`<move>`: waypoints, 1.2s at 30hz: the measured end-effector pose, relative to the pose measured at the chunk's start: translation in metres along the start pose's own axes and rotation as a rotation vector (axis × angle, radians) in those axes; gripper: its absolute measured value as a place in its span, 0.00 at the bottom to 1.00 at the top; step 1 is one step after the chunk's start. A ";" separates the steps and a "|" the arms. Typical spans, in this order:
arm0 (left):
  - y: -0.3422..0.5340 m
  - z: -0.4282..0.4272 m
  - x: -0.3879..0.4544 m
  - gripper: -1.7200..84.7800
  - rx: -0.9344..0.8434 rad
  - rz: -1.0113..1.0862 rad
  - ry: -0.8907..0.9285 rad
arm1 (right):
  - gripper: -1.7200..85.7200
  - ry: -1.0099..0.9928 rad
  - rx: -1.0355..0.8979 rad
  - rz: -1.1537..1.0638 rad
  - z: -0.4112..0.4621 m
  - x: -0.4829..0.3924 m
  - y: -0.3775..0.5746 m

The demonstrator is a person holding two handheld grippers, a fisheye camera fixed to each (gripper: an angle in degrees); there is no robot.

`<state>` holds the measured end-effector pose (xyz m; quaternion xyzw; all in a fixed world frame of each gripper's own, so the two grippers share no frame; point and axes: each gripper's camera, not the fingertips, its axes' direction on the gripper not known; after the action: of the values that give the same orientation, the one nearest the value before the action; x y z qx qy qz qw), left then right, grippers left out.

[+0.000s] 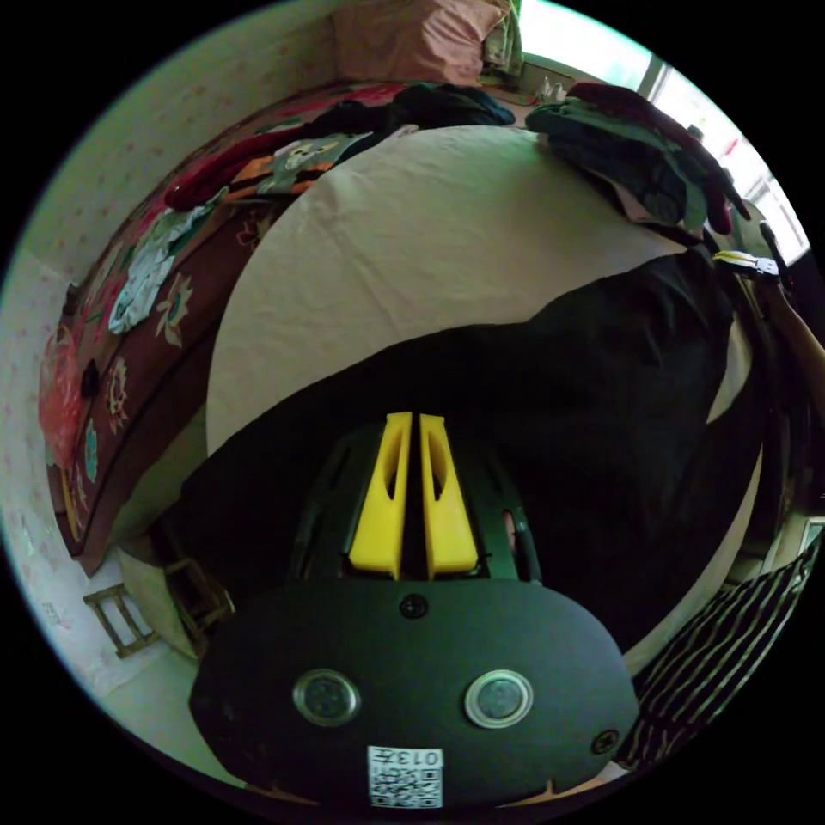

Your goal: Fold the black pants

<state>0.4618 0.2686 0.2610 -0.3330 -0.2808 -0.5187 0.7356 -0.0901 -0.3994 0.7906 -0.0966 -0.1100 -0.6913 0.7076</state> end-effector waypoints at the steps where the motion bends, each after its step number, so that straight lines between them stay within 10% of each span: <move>1: -0.001 -0.002 -0.002 0.02 0.004 -0.018 -0.002 | 0.10 -0.031 -0.010 0.010 0.005 0.005 -0.004; 18: 0.014 -0.068 -0.043 0.04 0.151 -0.177 0.003 | 0.10 -0.033 0.042 0.054 -0.032 0.037 -0.004; 26: -0.003 -0.080 -0.066 0.11 -0.020 0.076 -0.115 | 0.11 -0.184 0.244 -0.575 -0.088 -0.090 0.007; 36: -0.048 -0.028 -0.042 0.11 -0.163 0.341 -0.165 | 0.12 -0.125 0.143 -0.800 -0.074 -0.199 -0.052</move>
<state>0.4053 0.2595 0.2214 -0.4757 -0.2367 -0.3786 0.7578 -0.1439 -0.2313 0.6611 -0.0386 -0.2295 -0.8953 0.3799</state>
